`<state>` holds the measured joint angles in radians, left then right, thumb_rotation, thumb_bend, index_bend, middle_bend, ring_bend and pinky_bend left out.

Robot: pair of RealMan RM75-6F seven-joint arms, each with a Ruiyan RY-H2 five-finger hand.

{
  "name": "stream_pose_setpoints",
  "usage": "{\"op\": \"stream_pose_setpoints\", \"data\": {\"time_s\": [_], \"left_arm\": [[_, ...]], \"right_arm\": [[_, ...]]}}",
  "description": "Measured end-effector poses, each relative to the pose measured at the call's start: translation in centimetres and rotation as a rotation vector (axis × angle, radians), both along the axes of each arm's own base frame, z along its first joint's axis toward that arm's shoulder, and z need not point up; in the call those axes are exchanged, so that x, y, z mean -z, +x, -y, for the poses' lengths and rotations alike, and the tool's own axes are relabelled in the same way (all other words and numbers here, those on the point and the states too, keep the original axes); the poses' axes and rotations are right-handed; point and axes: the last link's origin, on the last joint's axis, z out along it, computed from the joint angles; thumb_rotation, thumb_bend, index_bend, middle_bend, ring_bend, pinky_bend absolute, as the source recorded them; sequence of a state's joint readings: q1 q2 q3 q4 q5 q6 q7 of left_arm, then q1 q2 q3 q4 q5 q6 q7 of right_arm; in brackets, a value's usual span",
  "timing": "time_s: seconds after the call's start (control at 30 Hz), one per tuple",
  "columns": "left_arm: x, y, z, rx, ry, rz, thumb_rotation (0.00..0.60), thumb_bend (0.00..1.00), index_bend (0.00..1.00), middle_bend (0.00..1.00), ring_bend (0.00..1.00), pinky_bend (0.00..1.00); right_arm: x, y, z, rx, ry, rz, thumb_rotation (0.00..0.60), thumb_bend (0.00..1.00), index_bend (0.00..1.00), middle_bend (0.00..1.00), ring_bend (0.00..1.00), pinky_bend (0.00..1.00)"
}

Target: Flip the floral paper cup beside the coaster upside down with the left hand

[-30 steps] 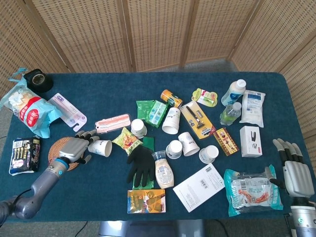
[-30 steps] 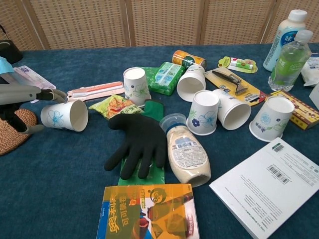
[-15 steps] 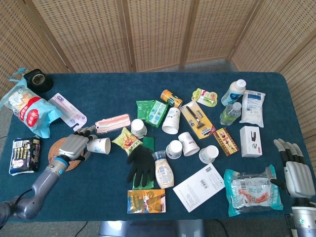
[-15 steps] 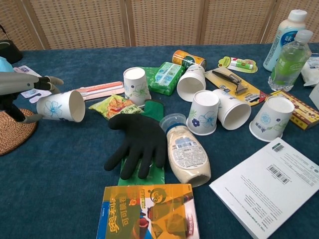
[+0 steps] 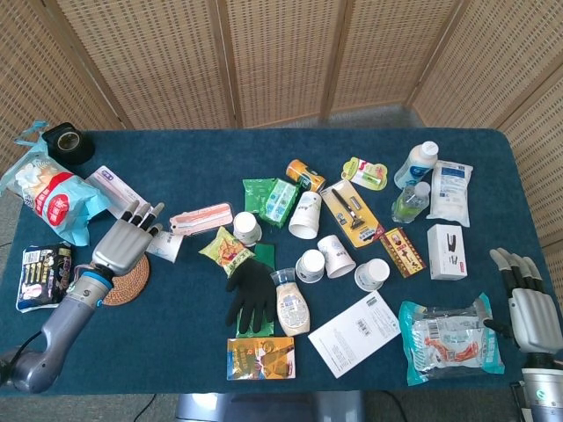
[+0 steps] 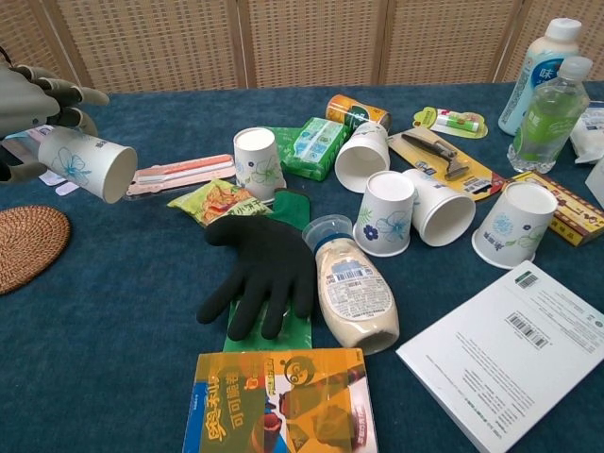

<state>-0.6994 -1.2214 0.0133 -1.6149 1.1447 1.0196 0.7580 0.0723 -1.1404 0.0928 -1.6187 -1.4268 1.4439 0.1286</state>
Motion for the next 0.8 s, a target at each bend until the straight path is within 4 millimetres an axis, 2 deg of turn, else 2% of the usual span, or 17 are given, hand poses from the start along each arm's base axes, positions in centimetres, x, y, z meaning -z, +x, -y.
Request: {"op": "stream_pose_setpoints", "data": {"time_s": [0.3,0.8], "left_arm": [[0.3,0.5,0.3,0.159,0.033,-0.228,0.6,0.49,0.35,0.02,0.0,0.03],[2.3,0.1,1.8,0.264,-0.009,-0.415,0.6,0.49,0.35,0.0,0.0,0.0]], "right_arm": [[0.1,-0.3,0.1,0.002,0.005,0.006,0.578,0.45,0.0,0.0,0.0,0.0],[0.1,-0.7,0.0,0.007,0.004,0.014,0.578,0.45,0.0,0.0,0.0,0.0]]}}
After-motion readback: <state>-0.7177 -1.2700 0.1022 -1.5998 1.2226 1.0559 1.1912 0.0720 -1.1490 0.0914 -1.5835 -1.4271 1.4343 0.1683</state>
